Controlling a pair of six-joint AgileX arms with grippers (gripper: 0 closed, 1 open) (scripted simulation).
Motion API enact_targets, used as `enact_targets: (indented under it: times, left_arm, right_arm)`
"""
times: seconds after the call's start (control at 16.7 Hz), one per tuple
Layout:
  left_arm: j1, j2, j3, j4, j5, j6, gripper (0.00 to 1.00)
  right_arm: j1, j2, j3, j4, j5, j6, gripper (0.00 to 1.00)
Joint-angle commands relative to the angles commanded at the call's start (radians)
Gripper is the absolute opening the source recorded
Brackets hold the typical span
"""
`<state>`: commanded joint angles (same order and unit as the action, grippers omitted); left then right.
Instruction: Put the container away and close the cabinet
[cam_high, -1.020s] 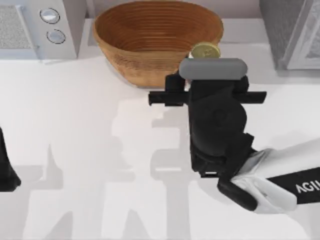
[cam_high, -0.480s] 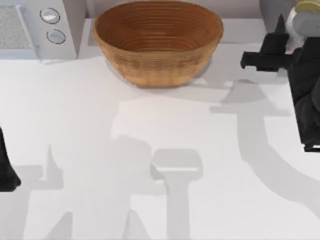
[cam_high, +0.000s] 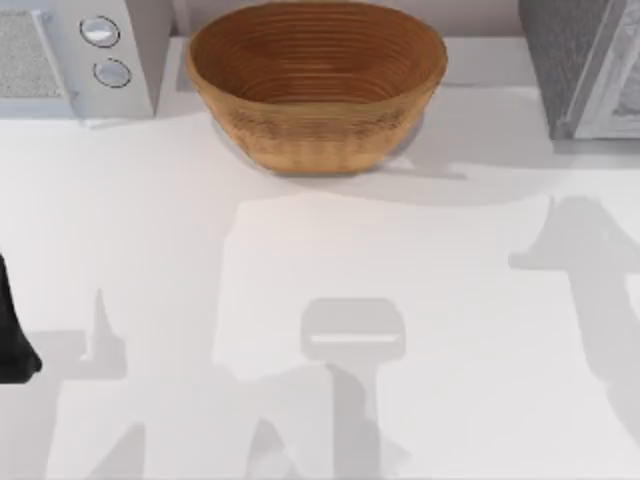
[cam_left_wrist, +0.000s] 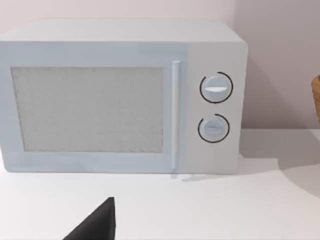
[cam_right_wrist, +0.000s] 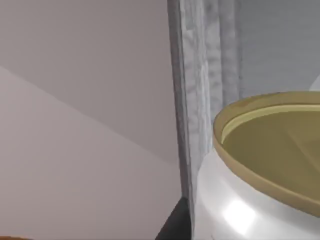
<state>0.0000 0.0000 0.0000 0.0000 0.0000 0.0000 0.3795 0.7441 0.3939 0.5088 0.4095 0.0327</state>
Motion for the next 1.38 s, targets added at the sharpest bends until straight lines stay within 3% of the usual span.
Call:
enact_targets:
  times: [0.3, 0.6, 1.08, 1.38]
  left_arm:
    - [0.000, 0.000, 0.000, 0.000, 0.000, 0.000, 1.00]
    - [0.000, 0.000, 0.000, 0.000, 0.000, 0.000, 1.00]
    - [0.000, 0.000, 0.000, 0.000, 0.000, 0.000, 1.00]
    - [0.000, 0.000, 0.000, 0.000, 0.000, 0.000, 1.00]
  right_arm:
    - [-0.189, -0.471, -0.195, -0.276, -0.222, 0.005, 0.00]
    - [-0.357, -0.717, -0.371, -0.483, -0.388, -0.020, 0.00]
    - [-0.374, -0.730, -0.382, -0.510, -0.407, -0.030, 0.00]
    - [-0.344, -0.554, -0.172, -0.563, -0.386, -0.024, 0.00]
